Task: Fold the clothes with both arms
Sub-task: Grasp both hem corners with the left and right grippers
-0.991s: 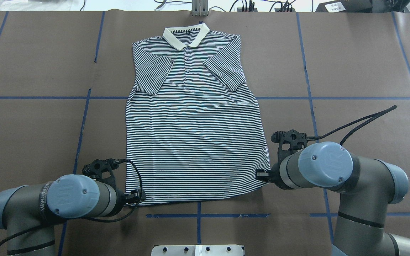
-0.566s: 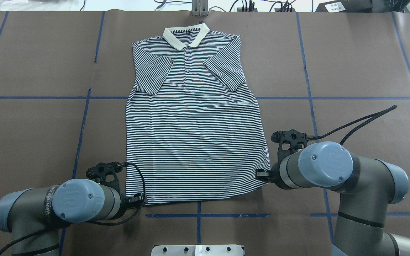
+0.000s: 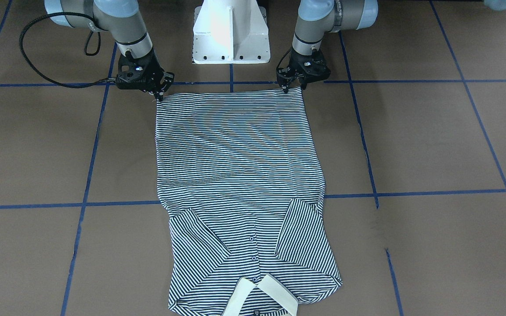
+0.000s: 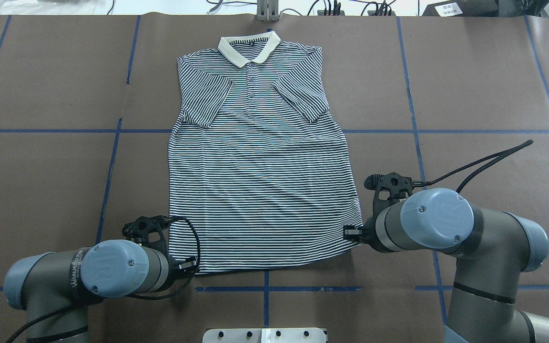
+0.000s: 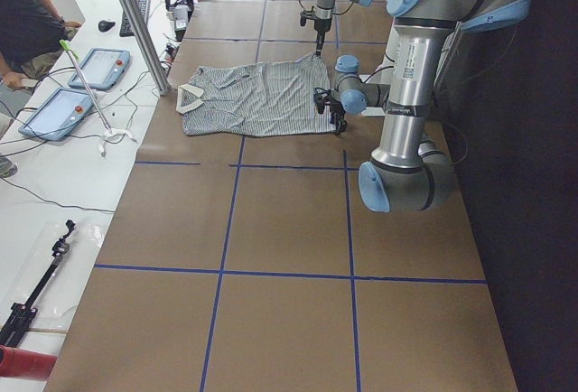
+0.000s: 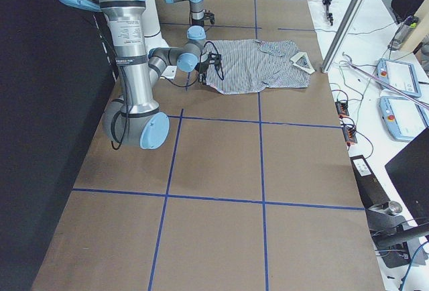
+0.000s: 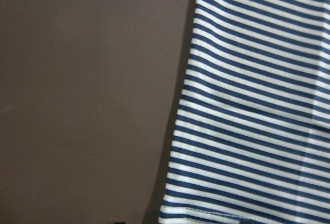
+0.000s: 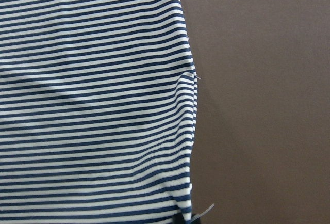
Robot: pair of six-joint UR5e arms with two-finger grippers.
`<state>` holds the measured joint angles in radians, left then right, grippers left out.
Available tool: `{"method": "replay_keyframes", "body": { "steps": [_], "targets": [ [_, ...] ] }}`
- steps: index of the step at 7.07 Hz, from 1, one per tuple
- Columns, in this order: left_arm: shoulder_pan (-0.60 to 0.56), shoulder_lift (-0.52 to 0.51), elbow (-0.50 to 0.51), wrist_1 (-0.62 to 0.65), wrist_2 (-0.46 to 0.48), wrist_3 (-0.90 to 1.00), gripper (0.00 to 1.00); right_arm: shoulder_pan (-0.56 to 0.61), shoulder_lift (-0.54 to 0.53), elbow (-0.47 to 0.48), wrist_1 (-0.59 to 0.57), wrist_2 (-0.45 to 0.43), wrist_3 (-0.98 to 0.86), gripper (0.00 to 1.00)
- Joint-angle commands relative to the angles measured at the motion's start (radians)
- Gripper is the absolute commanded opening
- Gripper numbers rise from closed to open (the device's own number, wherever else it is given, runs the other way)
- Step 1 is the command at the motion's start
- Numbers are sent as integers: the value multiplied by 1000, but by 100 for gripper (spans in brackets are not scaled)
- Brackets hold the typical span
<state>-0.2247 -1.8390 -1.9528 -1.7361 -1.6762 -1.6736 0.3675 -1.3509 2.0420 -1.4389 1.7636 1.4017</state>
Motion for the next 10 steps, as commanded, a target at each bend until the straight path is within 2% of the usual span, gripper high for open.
{"method": "replay_keyframes", "body": {
  "steps": [1,2,4,5,8,10],
  "targets": [
    [-5,-5,2,9,9,0,53,8,-2,0,2,16,-1,0],
    [-7,-8,-1,26,9,0,45,8,-2,0,0,16,-1,0],
    [-8,-8,-9,29,13,0,12,8,-2,0,0,16,-1,0],
    [-9,-9,-11,29,13,0,1,8,-2,0,0,16,-1,0],
    [-16,-22,-17,39,12,0,0,8,-1,1,0,17,-1,0],
    [-25,-11,-72,49,7,26,0,10,-16,41,-1,19,-1,0]
  ]
}}
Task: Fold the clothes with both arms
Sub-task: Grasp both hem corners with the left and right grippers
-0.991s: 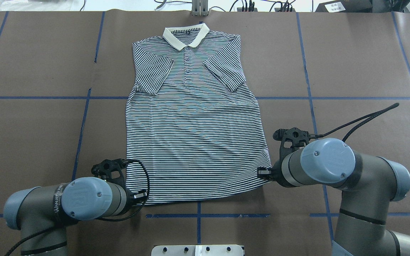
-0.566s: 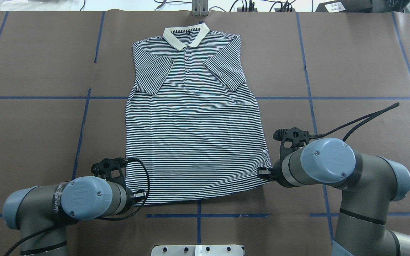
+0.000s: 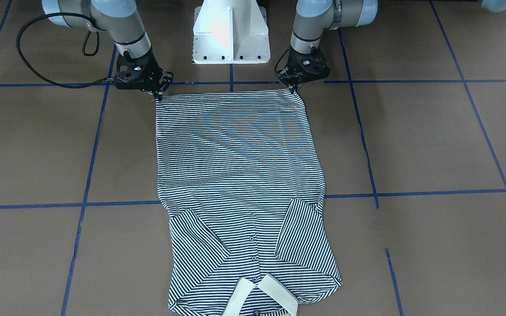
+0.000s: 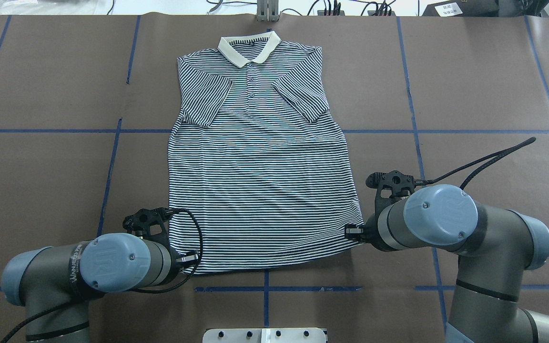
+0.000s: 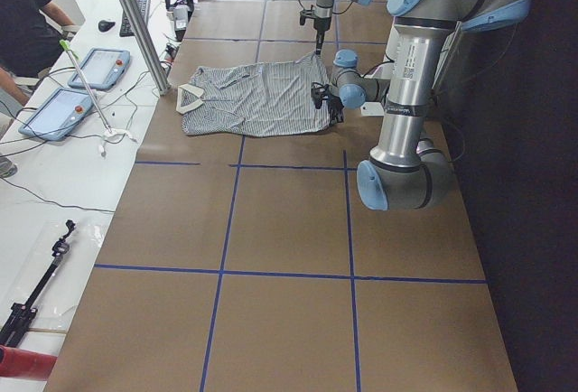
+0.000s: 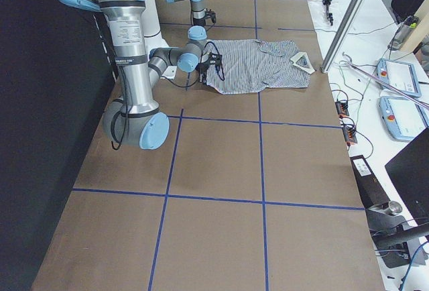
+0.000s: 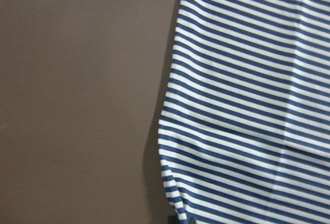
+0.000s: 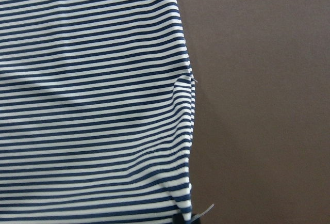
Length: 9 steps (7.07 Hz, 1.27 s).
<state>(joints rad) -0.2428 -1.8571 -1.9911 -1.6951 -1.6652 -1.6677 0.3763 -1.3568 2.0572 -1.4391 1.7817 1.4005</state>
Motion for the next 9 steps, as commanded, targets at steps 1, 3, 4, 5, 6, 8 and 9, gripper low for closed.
{"method": "replay_keyframes", "body": {
  "steps": [1,3,4,5,6,8,9],
  "targets": [
    [-3,7,-81,87,-4,66,0,3,-28,58,-3,28,0,0],
    [32,9,-165,132,1,27,0,-20,-91,122,-3,108,14,0],
    [84,9,-199,153,-1,1,0,-64,-144,179,-3,134,18,0],
    [108,6,-274,211,-5,2,0,-132,-198,235,-1,142,79,0],
    [112,9,-357,271,-7,9,0,-201,-202,295,-3,137,162,0],
    [114,9,-367,296,-10,13,0,-211,-197,305,-1,133,173,0],
    [114,-2,-364,296,-13,13,0,-174,-194,294,0,133,160,0]
  ]
}}
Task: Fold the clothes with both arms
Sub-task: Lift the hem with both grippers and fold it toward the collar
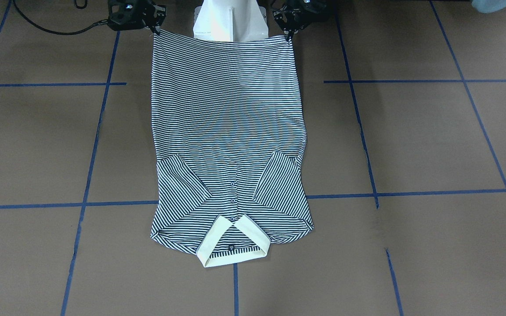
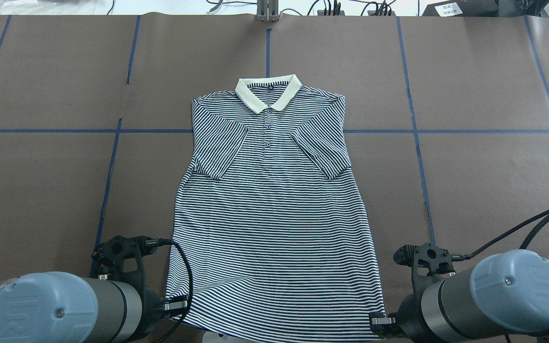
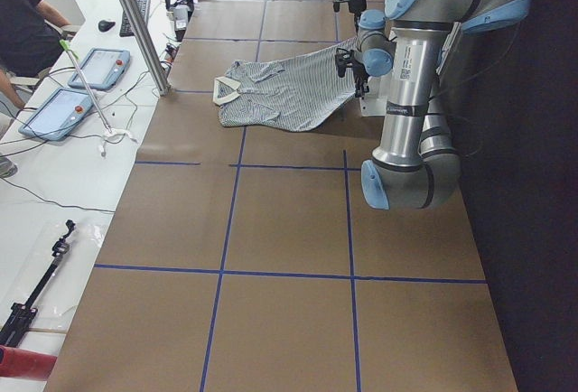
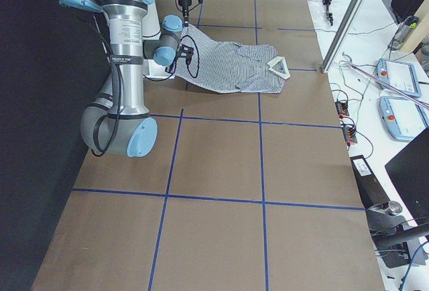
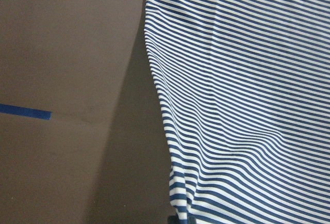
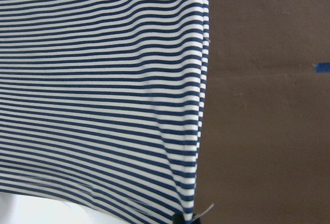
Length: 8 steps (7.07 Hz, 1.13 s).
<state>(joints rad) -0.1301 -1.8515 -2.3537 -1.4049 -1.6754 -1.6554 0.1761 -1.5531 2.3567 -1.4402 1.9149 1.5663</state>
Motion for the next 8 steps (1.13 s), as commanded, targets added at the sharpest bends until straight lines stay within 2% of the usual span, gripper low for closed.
{"method": "replay_keyframes", "body": {
  "steps": [1,2,3,4,5,7,8],
  "targets": [
    [-2,-15,1,0,-24,2,0,86,33,-22,4,0,-46,0],
    [-44,-34,5,-5,-15,3,0,182,109,-84,9,3,-95,0],
    [-142,-66,22,-11,-23,34,0,268,155,-149,14,12,-150,0],
    [-225,-90,81,-14,-26,110,0,342,195,-190,12,9,-226,0],
    [-282,-101,167,-73,-29,150,0,412,238,-259,14,9,-251,0],
    [-365,-107,296,-201,-29,169,0,514,367,-463,90,9,-259,0],
    [-412,-142,342,-219,-32,170,0,545,396,-518,125,10,-259,0]
  ]
}}
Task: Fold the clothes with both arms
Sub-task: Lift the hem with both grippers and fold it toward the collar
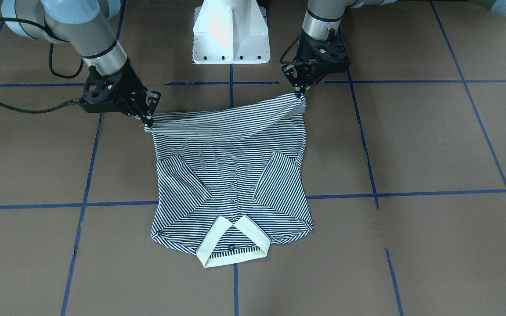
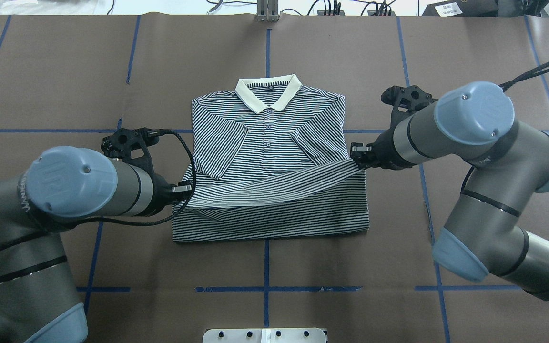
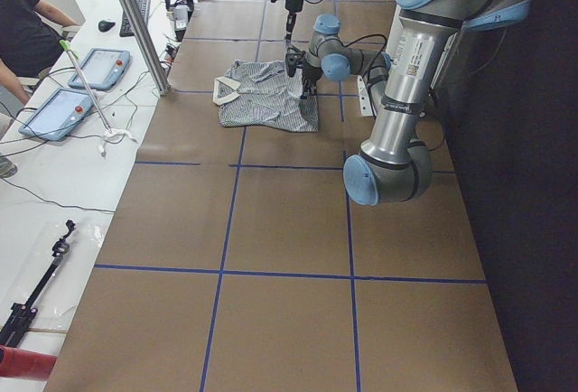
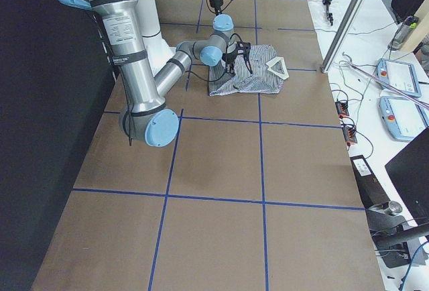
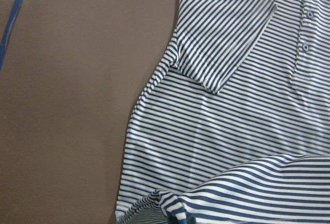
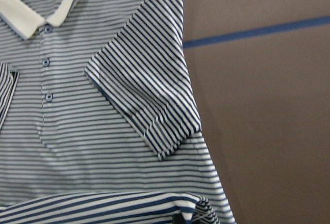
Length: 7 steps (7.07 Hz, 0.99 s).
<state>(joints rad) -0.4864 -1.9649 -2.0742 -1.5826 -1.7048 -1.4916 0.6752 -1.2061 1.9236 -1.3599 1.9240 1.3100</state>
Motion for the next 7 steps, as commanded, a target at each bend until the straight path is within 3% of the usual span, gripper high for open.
{"method": "replay_keyframes", "body": {
  "steps": [1,2,3,5,7],
  "targets": [
    [-104,-82,135,-57,-30,8,0,69,97,-139,50,3,-3,0],
    [-156,-112,220,-118,-36,17,0,82,156,-220,53,3,-5,0],
    [-182,-120,311,-208,-36,43,0,114,222,-359,109,9,-5,0],
    [-242,-137,486,-373,-36,108,0,155,321,-643,289,15,-3,0],
    [-248,-161,555,-407,-36,109,0,185,335,-698,292,24,-6,0]
  ]
}}
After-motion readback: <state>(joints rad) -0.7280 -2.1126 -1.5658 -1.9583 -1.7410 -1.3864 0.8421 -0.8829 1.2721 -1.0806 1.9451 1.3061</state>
